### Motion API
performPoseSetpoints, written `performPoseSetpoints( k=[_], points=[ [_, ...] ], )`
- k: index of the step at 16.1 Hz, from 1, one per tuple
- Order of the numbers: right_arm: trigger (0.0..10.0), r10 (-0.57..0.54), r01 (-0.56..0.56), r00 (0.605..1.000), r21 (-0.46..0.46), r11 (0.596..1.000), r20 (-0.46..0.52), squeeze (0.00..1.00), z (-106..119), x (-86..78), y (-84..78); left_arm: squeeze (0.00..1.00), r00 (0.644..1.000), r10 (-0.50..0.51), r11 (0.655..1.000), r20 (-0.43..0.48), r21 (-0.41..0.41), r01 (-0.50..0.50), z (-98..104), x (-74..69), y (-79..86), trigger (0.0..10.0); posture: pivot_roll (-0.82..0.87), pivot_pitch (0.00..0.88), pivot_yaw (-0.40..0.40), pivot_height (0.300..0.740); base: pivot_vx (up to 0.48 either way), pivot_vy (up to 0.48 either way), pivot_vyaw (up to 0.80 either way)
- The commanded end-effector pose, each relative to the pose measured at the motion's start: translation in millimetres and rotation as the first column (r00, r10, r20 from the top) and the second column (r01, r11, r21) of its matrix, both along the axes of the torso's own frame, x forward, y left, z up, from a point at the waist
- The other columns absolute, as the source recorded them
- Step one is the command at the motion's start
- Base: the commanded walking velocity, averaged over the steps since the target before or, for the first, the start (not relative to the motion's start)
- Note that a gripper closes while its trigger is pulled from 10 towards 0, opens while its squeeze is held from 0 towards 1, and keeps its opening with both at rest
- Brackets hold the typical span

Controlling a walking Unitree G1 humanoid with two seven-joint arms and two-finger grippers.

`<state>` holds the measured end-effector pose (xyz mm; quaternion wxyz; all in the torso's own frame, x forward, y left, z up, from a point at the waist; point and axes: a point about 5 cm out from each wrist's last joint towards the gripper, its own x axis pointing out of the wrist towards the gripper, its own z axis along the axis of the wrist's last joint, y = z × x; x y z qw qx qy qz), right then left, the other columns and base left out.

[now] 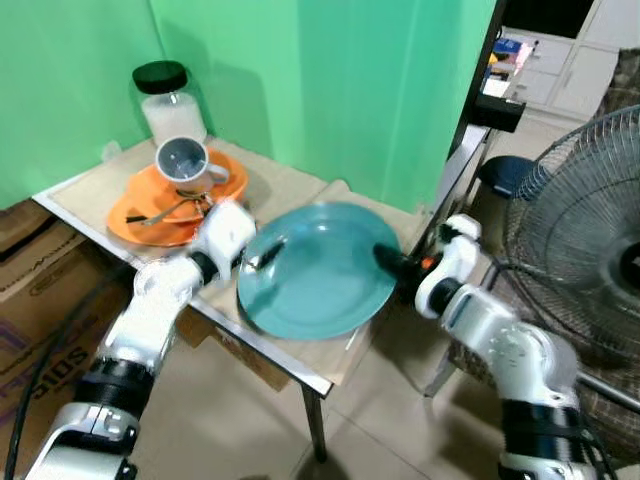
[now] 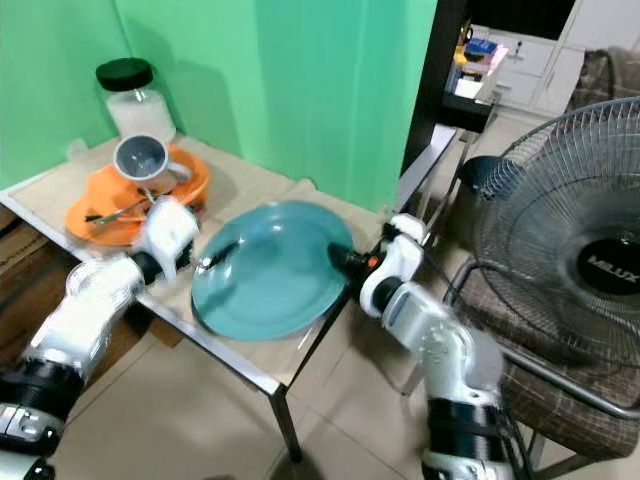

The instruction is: Setting the table

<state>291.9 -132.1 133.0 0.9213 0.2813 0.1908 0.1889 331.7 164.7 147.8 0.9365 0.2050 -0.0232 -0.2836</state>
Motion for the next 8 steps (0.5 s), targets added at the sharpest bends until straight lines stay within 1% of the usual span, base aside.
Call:
performPoseSetpoints(
  k=[1,2,4,5,6,7,8],
  points=[
    [0.0,-0.020,0.020,0.999,0.012,1.000,0.032,0.00,9,-2.8,-5.8,0.00,0.999,-0.016,0.999,0.029,-0.032,0.017,14,1.4,-4.6,10.0,0.02,0.000,0.065,0.740,0.000,0.000,0.00],
    [0.0,-0.038,0.037,0.997,0.029,0.999,0.062,0.00,16,-9.8,-12.2,0.00,0.998,-0.027,0.996,0.052,-0.079,0.031,24,-0.9,-11.7,10.0,0.00,0.000,0.080,0.740,0.000,0.000,0.00],
    [0.0,-0.064,0.061,0.994,0.029,0.998,0.085,0.00,21,-22.2,-21.8,0.00,0.997,-0.033,0.994,0.069,-0.099,0.040,32,-5.7,-20.4,10.0,-0.01,0.000,0.087,0.740,0.000,0.000,0.00],
    [0.0,-0.071,0.068,0.994,0.030,0.997,0.081,0.00,21,-24.2,-22.9,0.00,0.998,-0.031,0.994,0.060,-0.103,0.037,32,-7.4,-21.2,10.0,-0.02,0.000,0.089,0.740,0.000,0.000,0.00],
    [0.0,-0.082,0.081,0.995,0.022,0.997,0.052,0.00,14,-24.0,-21.1,0.00,1.000,0.002,0.997,0.015,-0.079,-0.001,24,-9.7,-18.7,10.0,-0.02,0.000,0.092,0.740,0.000,0.000,0.00],
    [0.0,-0.081,0.080,0.996,0.015,0.997,0.039,0.00,10,-22.0,-17.9,0.00,1.000,0.007,0.999,-0.003,-0.051,-0.007,17,-11.5,-17.2,10.0,-0.02,0.000,0.090,0.740,0.000,0.000,0.00],
    [0.5,-0.083,0.083,0.996,0.004,0.997,0.028,0.00,9,-19.4,-14.9,0.00,1.000,-0.005,1.000,-0.010,-0.022,0.005,14,-14.1,-16.7,10.0,-0.02,0.000,0.090,0.740,0.000,0.000,0.00]
  ],
)
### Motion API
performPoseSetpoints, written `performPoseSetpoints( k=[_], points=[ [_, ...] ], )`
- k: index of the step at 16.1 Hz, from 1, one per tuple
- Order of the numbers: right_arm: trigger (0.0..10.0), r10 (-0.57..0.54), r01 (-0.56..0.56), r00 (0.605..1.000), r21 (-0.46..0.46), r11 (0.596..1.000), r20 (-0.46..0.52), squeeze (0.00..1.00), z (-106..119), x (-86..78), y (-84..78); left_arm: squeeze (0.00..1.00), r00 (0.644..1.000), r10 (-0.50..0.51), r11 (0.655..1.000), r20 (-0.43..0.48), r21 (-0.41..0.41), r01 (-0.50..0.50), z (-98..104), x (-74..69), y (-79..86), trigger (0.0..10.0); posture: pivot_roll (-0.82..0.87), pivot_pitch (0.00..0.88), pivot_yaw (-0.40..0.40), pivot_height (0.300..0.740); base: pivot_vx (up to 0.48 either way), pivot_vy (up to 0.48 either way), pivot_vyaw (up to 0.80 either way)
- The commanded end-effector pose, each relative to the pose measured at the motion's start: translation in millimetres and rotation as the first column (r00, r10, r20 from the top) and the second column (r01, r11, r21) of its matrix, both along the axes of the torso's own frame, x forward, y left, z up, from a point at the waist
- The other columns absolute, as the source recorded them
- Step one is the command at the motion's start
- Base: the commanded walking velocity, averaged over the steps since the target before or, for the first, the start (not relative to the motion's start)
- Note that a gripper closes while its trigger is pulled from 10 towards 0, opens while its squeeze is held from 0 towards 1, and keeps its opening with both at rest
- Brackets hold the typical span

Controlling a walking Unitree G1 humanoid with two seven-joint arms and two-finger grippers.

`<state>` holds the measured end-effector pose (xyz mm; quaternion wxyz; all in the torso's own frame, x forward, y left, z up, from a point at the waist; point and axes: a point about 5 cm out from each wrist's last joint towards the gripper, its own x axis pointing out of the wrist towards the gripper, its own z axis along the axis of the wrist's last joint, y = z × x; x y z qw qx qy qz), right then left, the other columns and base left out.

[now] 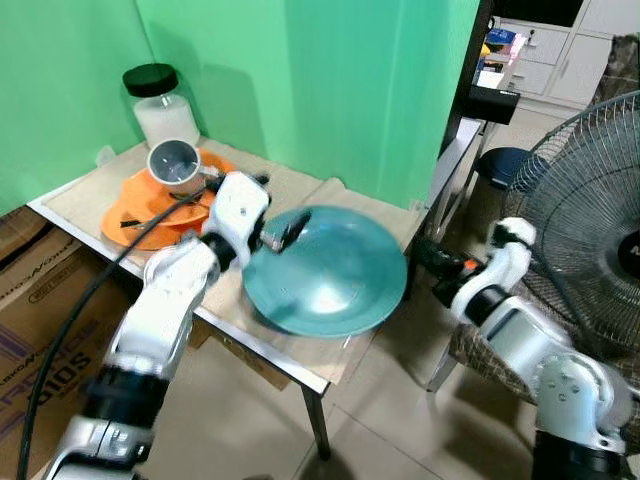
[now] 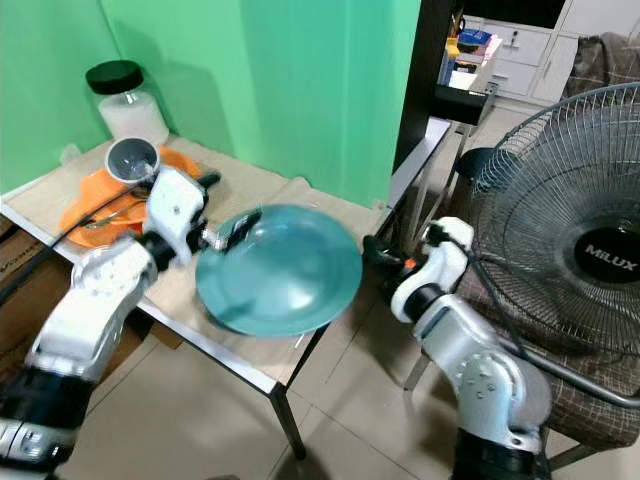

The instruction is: Setting the table

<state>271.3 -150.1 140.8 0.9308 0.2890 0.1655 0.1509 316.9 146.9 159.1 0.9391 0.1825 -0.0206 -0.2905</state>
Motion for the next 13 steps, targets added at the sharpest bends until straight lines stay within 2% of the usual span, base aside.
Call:
performPoseSetpoints(
  k=[1,3,4,5,9,11,13],
  points=[
    [10.0,0.003,-0.003,1.000,-0.018,1.000,-0.010,0.00,0,3.6,5.7,0.00,1.000,-0.006,0.999,0.000,0.036,0.006,1,-2.1,2.6,10.0,0.00,0.000,0.081,0.740,0.000,0.000,0.00],
    [10.0,-0.010,0.010,1.000,0.006,1.000,-0.003,0.00,2,7.0,6.9,0.00,1.000,-0.016,0.997,-0.026,0.069,0.018,-5,-5.9,7.0,10.0,0.00,0.000,0.081,0.740,0.000,0.000,0.00],
    [10.0,-0.031,0.031,1.000,0.012,0.999,0.001,1.00,2,10.5,5.3,0.00,0.999,-0.013,0.996,-0.045,0.091,0.017,-12,-7.5,10.3,10.0,0.01,0.000,0.064,0.740,0.000,0.000,0.00],
    [10.0,-0.062,0.062,0.998,0.010,0.998,-0.003,1.00,0,18.3,2.7,0.00,0.995,-0.005,0.992,-0.095,0.128,0.017,-29,-11.0,15.8,10.0,0.02,0.000,0.056,0.740,0.000,0.000,0.00],
    [10.0,-0.100,0.100,0.995,-0.009,0.995,0.008,1.00,0,31.0,-0.6,0.00,0.982,0.014,0.985,-0.190,0.173,0.019,-61,-20.9,21.3,10.0,0.02,0.000,0.059,0.740,0.000,0.000,0.00],
    [10.0,-0.100,0.100,0.995,-0.020,0.995,-0.005,1.00,-2,32.5,-1.2,0.00,0.977,0.015,0.979,-0.213,0.202,0.029,-70,-26.6,23.2,10.0,0.01,0.000,0.059,0.740,0.000,0.000,0.00],
    [10.0,-0.077,0.073,0.996,-0.070,0.995,-0.053,1.00,-12,32.2,0.6,0.00,0.975,0.006,0.972,-0.222,0.230,0.047,-74,-31.4,24.4,10.0,0.02,0.000,0.056,0.740,0.000,0.000,0.00]
  ],
)
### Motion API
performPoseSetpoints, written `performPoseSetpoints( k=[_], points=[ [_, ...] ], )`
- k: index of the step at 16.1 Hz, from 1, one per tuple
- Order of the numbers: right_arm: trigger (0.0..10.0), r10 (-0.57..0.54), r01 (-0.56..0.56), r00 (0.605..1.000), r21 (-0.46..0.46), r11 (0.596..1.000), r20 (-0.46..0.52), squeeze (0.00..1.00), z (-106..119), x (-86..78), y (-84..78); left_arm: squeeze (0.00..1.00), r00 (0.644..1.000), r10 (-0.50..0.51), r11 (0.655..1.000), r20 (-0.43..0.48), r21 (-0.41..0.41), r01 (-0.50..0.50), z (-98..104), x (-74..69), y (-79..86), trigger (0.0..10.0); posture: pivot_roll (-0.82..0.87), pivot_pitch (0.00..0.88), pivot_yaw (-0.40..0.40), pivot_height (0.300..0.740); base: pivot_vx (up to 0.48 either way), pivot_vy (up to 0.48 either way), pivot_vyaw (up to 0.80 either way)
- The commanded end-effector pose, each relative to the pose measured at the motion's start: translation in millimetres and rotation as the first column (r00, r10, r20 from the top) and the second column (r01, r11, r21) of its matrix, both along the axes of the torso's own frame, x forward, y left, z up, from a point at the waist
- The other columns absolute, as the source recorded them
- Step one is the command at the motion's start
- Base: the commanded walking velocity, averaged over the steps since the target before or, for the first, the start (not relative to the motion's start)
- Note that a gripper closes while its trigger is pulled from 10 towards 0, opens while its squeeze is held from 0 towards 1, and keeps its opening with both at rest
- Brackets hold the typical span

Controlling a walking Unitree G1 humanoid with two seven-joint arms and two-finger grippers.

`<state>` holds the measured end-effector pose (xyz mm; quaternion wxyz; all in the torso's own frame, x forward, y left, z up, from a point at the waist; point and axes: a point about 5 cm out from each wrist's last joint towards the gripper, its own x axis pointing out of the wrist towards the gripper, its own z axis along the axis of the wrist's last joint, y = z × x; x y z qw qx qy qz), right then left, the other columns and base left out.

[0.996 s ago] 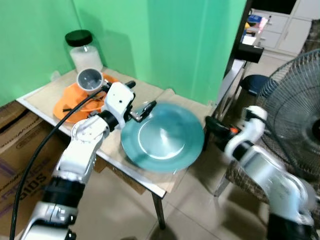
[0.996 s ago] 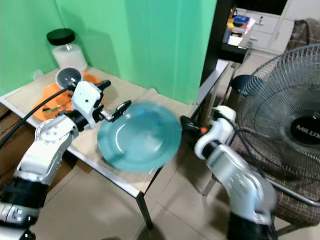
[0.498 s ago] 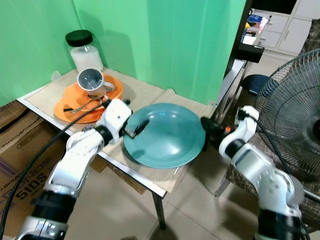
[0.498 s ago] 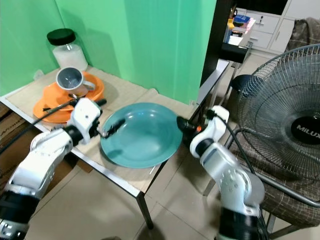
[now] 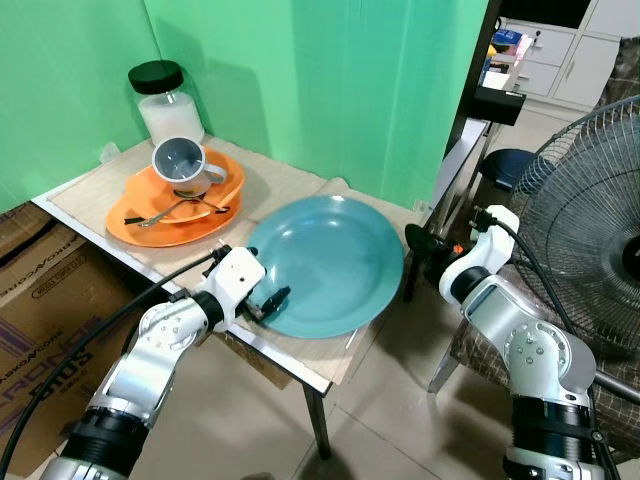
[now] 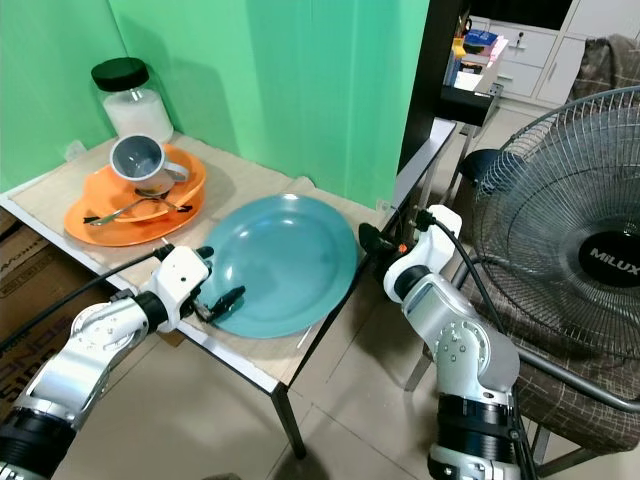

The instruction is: Setting the table

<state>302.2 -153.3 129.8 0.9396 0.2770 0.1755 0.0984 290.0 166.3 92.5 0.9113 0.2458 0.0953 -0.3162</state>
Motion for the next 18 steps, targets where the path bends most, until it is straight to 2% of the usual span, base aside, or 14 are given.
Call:
performPoseSetpoints(
  k=[1,2,3,5,7,9,11,13,15,16,17,18],
  points=[
    [10.0,0.024,-0.025,0.999,-0.029,0.999,-0.027,1.00,-3,1.3,4.6,0.00,0.999,-0.002,0.999,-0.035,0.041,0.004,-8,-5.1,5.2,10.0,0.02,0.000,0.056,0.740,0.000,0.000,0.00],
    [10.0,0.055,-0.057,0.997,-0.045,0.997,-0.051,1.00,-6,0.4,8.1,0.00,0.999,-0.003,0.999,-0.033,0.042,0.004,-9,-4.8,5.2,10.0,0.02,0.000,0.053,0.740,0.000,0.000,0.00],
    [10.0,0.098,-0.100,0.994,-0.025,0.995,-0.056,0.00,-6,-0.8,14.1,0.00,1.000,-0.003,0.999,-0.031,0.044,0.004,-9,-4.2,5.4,10.0,0.02,0.000,0.050,0.740,0.000,0.000,0.00],
    [10.0,0.217,-0.217,0.976,0.015,0.976,-0.019,0.00,-1,-4.2,30.5,0.00,1.000,-0.002,0.999,-0.023,0.047,0.003,-9,-2.8,5.7,10.0,0.02,0.000,0.048,0.740,0.000,0.000,0.00],
    [10.0,0.243,-0.242,0.970,0.026,0.970,-0.016,0.00,-1,-5.5,35.0,0.00,1.000,-0.003,0.999,-0.019,0.048,0.004,-9,-2.4,5.7,10.0,0.02,0.000,0.047,0.740,0.000,0.000,0.00],
    [10.0,0.130,-0.130,0.991,0.024,0.991,0.009,0.00,0,2.4,27.2,0.00,1.000,-0.004,0.999,-0.013,0.052,0.005,-9,-2.0,6.1,10.0,0.02,0.000,0.044,0.740,0.000,0.000,0.00],
    [10.0,0.038,-0.040,0.999,0.059,0.997,0.032,0.00,5,9.7,15.6,0.00,1.000,-0.003,0.999,-0.008,0.052,0.004,-7,-1.3,6.8,10.0,0.03,0.000,0.044,0.740,0.000,0.000,0.00],
    [10.0,-0.019,0.018,0.999,0.037,0.999,0.033,0.00,6,13.1,6.4,0.00,1.000,-0.007,0.999,0.000,0.054,0.007,-7,0.0,7.2,10.0,0.02,0.000,0.044,0.740,0.000,0.000,0.00],
    [10.0,-0.029,0.027,0.999,0.033,0.999,0.036,0.00,6,13.8,4.5,0.00,1.000,-0.009,0.998,0.005,0.056,0.009,-6,0.7,7.1,10.0,0.02,0.000,0.045,0.740,0.000,0.000,0.00],
    [10.0,0.001,-0.003,0.999,0.052,0.999,0.040,0.00,7,12.9,8.8,0.00,1.000,-0.011,0.998,0.007,0.057,0.010,-6,1.0,7.2,10.0,0.03,0.000,0.045,0.740,0.000,0.000,0.00],
    [10.0,0.095,-0.096,0.995,0.038,0.995,0.022,0.00,5,8.5,19.9,0.00,1.000,-0.013,0.998,0.009,0.059,0.012,-6,1.2,7.5,10.0,0.02,0.000,0.047,0.740,0.000,0.000,0.00],
    [10.0,0.116,-0.116,0.993,0.023,0.993,0.012,0.00,3,7.0,22.8,0.00,1.000,-0.014,0.998,0.009,0.060,0.013,-6,1.2,7.5,10.0,0.02,0.000,0.047,0.740,0.000,0.000,0.00]
  ],
)
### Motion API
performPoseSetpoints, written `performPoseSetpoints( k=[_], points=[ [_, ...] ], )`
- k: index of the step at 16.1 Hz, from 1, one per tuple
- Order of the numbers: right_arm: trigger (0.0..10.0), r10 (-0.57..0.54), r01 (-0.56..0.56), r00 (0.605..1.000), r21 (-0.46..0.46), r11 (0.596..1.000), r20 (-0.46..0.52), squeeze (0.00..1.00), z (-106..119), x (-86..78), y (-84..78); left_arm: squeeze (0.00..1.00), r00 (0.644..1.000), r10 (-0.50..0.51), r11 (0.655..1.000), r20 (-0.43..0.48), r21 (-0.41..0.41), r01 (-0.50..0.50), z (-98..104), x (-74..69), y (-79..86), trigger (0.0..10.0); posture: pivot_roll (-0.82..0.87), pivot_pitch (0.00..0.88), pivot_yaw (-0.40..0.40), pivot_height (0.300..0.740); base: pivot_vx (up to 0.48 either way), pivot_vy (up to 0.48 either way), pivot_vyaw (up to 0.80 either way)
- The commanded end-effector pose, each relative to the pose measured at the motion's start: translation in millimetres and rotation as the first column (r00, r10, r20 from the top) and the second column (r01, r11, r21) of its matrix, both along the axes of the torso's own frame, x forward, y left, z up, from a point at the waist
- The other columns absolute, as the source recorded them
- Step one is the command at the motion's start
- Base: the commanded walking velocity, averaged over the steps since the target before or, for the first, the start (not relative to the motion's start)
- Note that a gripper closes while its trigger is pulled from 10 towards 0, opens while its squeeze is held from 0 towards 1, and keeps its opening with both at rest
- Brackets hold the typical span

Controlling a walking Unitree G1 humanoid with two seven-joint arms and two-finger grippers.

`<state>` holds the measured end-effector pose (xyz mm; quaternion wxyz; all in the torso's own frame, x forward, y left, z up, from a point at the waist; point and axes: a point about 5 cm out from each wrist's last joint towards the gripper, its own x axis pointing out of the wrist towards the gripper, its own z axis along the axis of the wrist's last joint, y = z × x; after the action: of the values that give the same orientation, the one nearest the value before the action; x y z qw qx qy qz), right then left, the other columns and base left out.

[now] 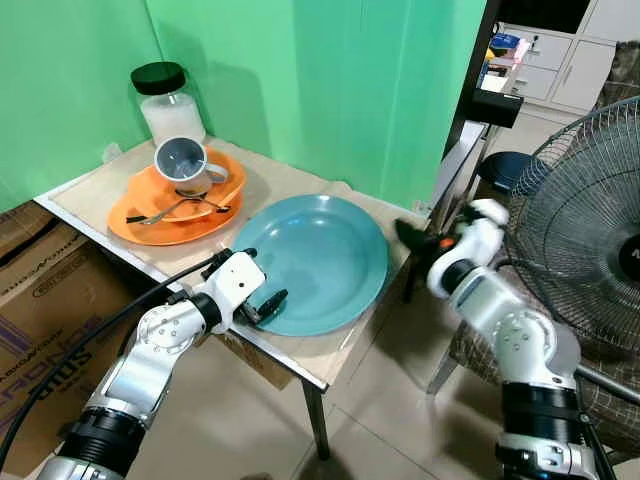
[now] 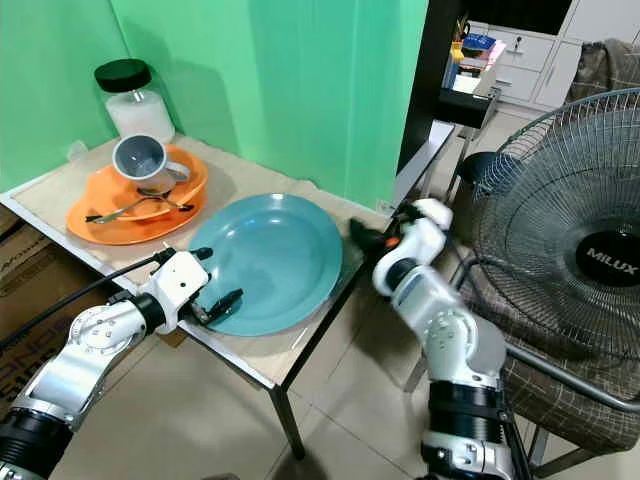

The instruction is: Setting the table

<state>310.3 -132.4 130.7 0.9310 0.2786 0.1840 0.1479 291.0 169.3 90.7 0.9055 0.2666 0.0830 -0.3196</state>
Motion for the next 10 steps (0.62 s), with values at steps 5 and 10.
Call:
performPoseSetpoints(
  k=[5,10],
  points=[
    [10.0,0.084,-0.085,0.996,-0.012,0.996,-0.040,0.00,-7,-6.3,14.8,0.00,1.000,0.003,1.000,-0.022,0.032,-0.002,-6,-0.9,4.4,10.0,0.03,0.000,0.047,0.740,0.000,0.000,0.00],
    [10.0,0.169,-0.172,0.982,-0.026,0.985,-0.087,0.00,-14,-13.8,24.6,0.00,1.000,0.001,1.000,-0.024,0.031,0.000,-8,-1.7,3.1,10.0,0.02,0.000,0.042,0.740,0.000,0.000,0.00]
  ],
)
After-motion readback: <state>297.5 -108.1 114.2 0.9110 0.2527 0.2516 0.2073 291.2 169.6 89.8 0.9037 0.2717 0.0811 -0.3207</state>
